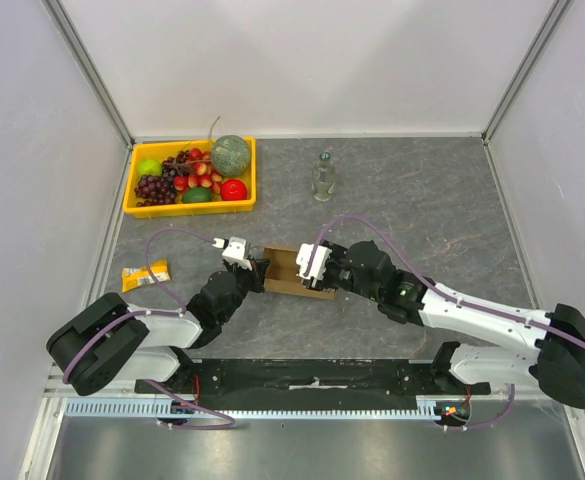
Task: Fold the paper box
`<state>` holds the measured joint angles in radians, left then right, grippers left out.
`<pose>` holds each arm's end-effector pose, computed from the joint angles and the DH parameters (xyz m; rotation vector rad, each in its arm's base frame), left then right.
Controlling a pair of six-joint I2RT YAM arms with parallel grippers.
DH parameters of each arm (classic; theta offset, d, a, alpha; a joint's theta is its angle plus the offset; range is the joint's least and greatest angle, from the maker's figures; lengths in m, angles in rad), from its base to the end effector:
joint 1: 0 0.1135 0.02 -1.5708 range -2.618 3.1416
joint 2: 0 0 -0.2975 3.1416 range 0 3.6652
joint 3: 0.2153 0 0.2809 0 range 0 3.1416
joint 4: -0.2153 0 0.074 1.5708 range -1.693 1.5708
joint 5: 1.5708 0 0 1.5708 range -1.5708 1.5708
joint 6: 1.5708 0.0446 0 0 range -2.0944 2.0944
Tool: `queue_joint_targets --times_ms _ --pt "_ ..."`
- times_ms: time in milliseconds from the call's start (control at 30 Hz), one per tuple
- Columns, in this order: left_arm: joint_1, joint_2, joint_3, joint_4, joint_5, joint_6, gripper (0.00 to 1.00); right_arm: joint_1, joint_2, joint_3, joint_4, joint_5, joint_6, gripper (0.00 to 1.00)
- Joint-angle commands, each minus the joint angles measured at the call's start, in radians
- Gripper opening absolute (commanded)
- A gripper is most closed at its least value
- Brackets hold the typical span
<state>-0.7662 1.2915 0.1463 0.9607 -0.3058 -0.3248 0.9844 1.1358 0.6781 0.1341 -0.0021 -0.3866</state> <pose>0.1682 -0.1432 0.1529 0.1657 1.7686 -0.5273 0.1547 0.2331 0.2782 -1.2135 1.4816 0.4076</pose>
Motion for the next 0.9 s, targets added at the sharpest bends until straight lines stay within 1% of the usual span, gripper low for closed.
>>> queue_joint_targets --times_ms 0,100,300,533,600,633,700,800,867 --pt "-0.005 0.012 -0.016 0.019 0.014 0.029 0.02 -0.019 0.051 0.055 0.045 -0.006 -0.067 0.59" --pt "-0.007 0.015 -0.019 0.023 0.014 0.030 0.02 -0.041 0.079 0.060 0.065 -0.010 -0.075 0.57" --pt "-0.007 0.017 -0.022 0.030 0.013 0.033 0.02 -0.055 0.116 0.063 0.090 -0.030 -0.075 0.48" --pt "-0.007 0.019 -0.021 0.032 0.019 0.026 0.02 -0.055 0.128 0.058 0.091 -0.044 -0.072 0.30" --pt "-0.007 0.017 -0.024 0.032 0.022 0.021 0.02 -0.053 0.128 0.057 0.085 -0.052 -0.071 0.23" --pt "-0.007 0.014 -0.025 0.033 0.022 0.017 0.03 -0.053 0.127 0.054 0.084 -0.055 -0.069 0.19" --pt "-0.007 0.009 -0.028 0.030 0.025 0.007 0.07 -0.053 0.117 0.038 0.088 -0.055 -0.063 0.14" --pt "-0.007 -0.006 -0.037 0.021 0.033 -0.005 0.14 -0.053 0.098 0.011 0.111 -0.056 -0.052 0.10" --pt "-0.008 -0.024 -0.047 0.013 0.036 -0.016 0.16 -0.053 0.087 -0.005 0.119 -0.055 -0.044 0.09"
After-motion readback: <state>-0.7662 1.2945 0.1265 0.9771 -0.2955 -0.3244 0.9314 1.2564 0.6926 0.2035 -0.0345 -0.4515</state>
